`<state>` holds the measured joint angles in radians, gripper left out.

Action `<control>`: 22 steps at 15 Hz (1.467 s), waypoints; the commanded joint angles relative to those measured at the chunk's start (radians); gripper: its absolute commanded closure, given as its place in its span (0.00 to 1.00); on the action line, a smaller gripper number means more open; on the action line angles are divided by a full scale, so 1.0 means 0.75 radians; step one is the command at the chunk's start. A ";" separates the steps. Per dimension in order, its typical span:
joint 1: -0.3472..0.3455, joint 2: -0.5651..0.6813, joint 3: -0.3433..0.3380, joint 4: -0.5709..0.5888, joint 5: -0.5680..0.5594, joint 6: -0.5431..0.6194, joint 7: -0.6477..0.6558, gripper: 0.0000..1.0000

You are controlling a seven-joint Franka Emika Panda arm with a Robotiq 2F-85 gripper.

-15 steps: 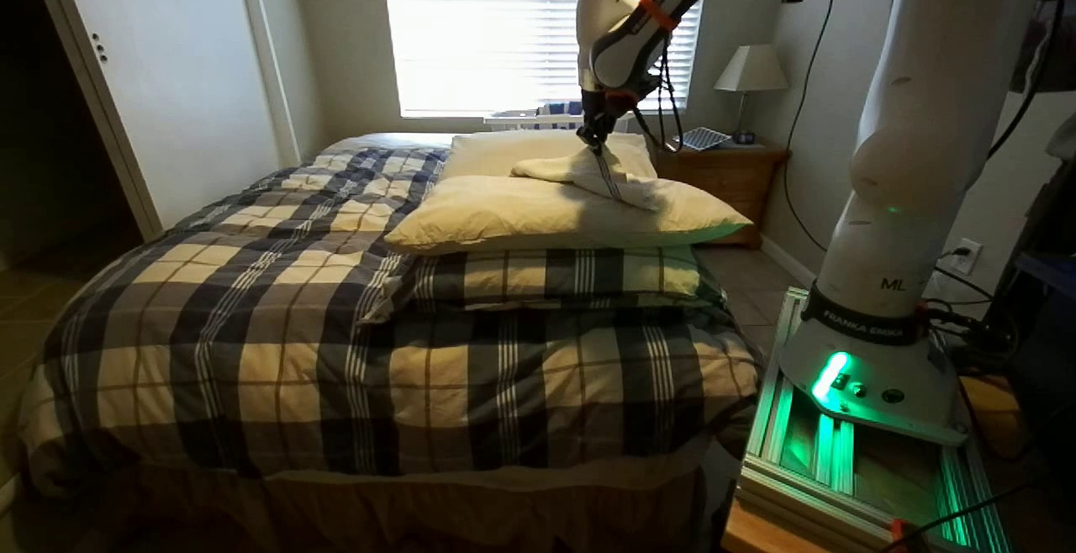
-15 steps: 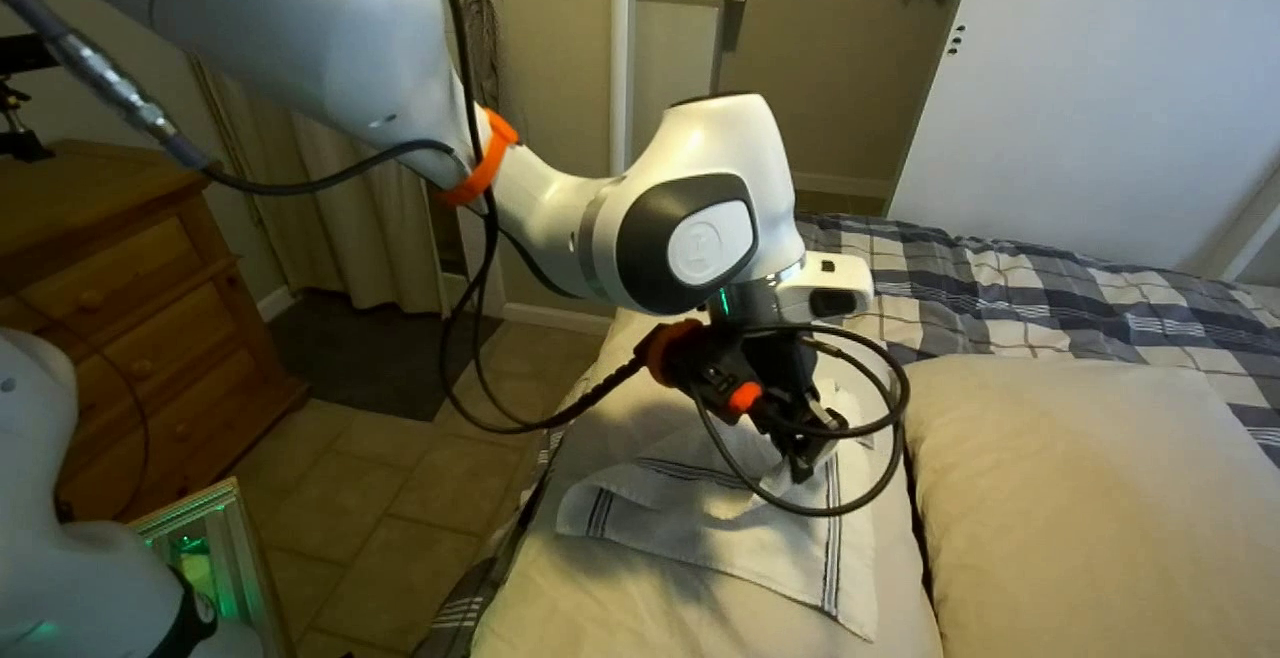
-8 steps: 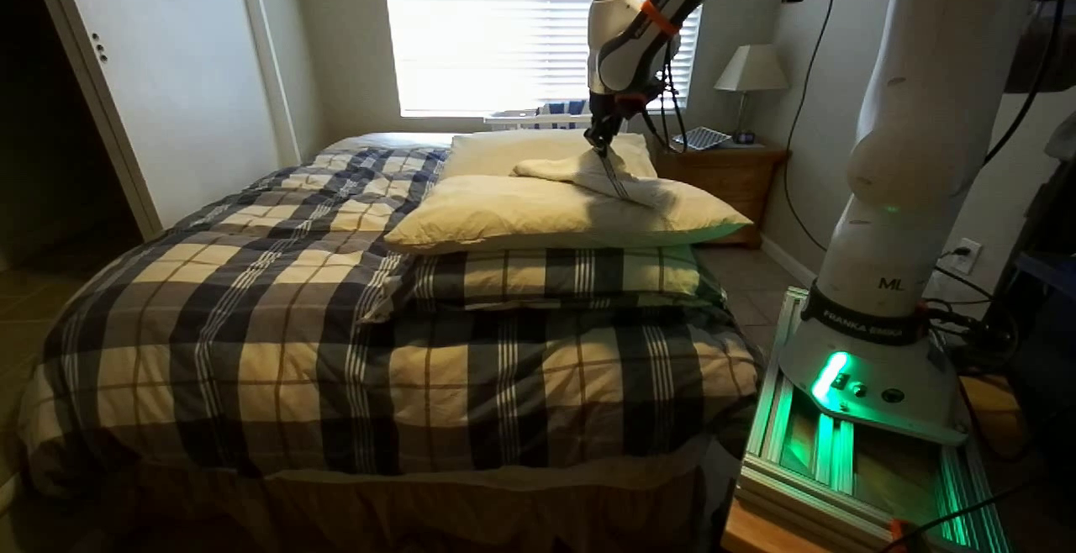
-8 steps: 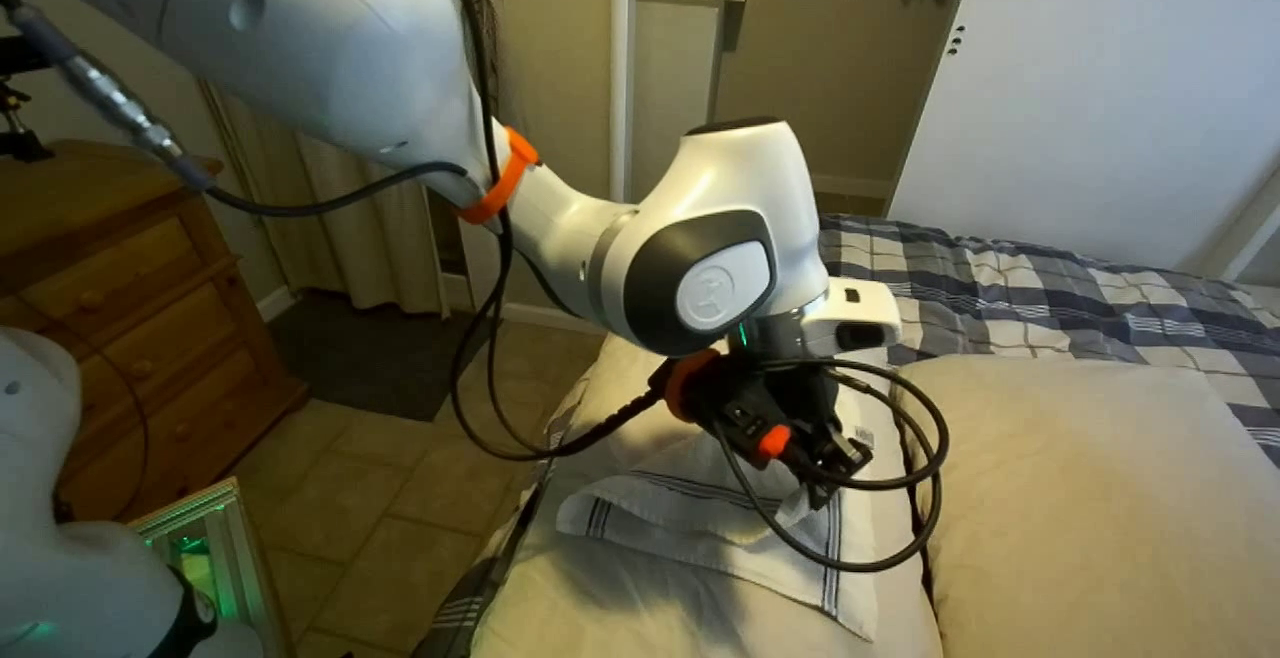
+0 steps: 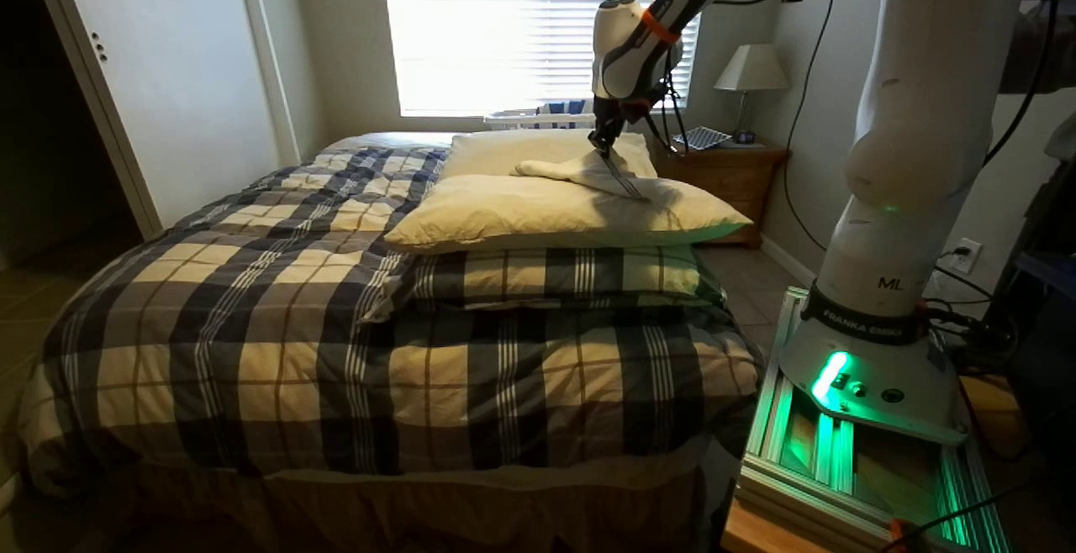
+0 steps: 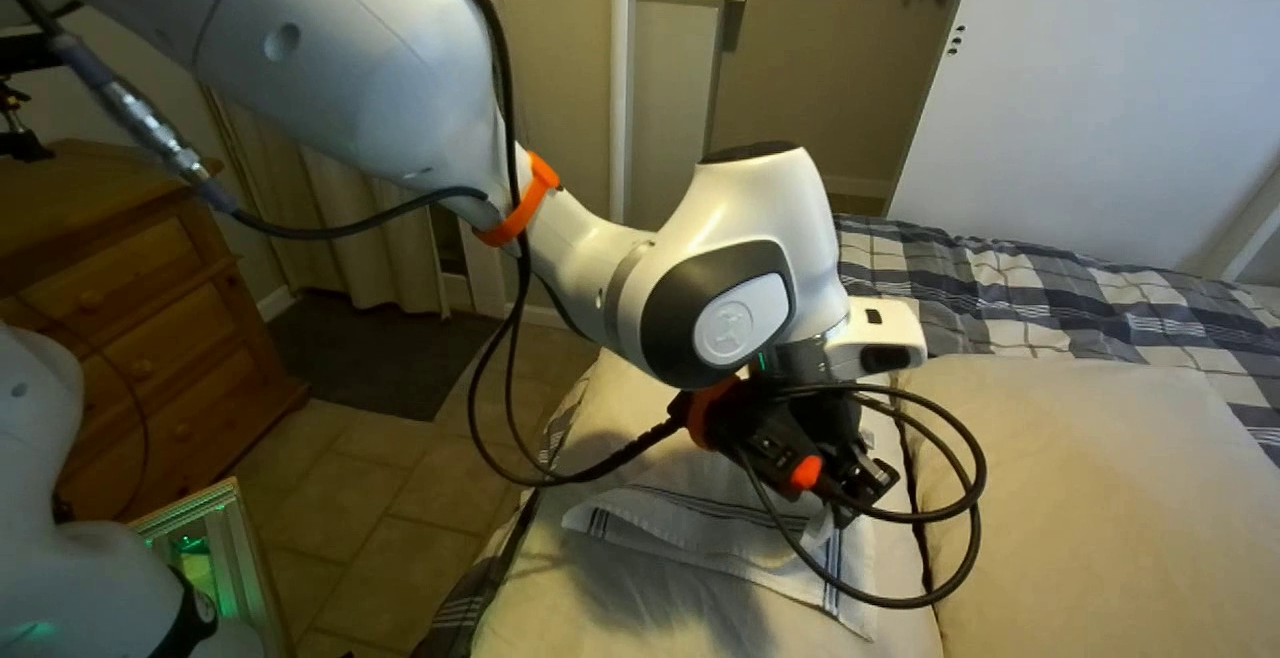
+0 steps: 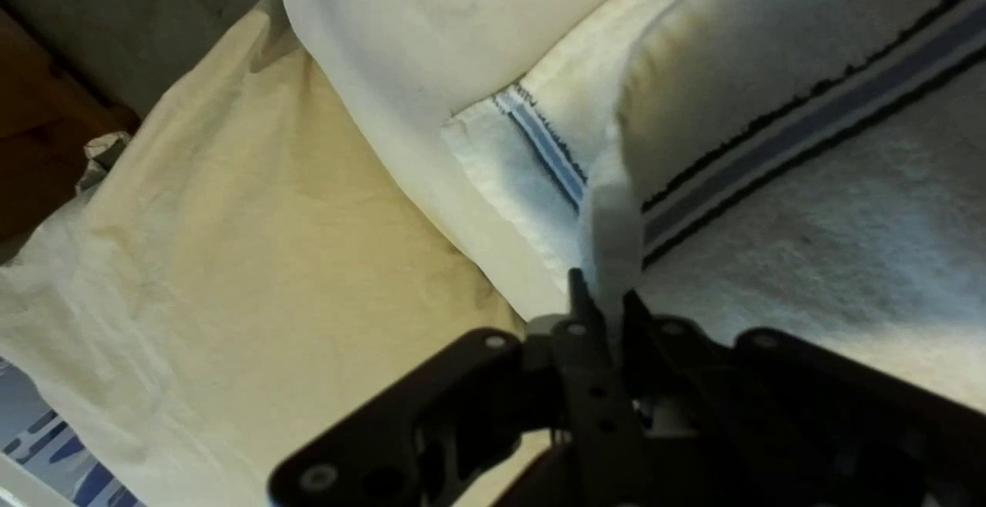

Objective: Fold the white towel twice in a triangular shape

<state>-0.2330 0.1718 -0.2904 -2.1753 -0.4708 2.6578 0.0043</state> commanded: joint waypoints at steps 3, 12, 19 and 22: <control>-0.011 0.066 -0.029 0.073 -0.013 0.066 -0.072 0.94; -0.008 0.092 -0.032 0.089 0.025 0.079 -0.078 0.53; 0.005 0.011 -0.030 0.066 0.045 0.018 -0.066 0.04; 0.017 -0.061 -0.013 0.060 0.081 -0.168 -0.061 0.00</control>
<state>-0.2293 0.1968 -0.3146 -2.1110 -0.4546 2.6498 -0.0372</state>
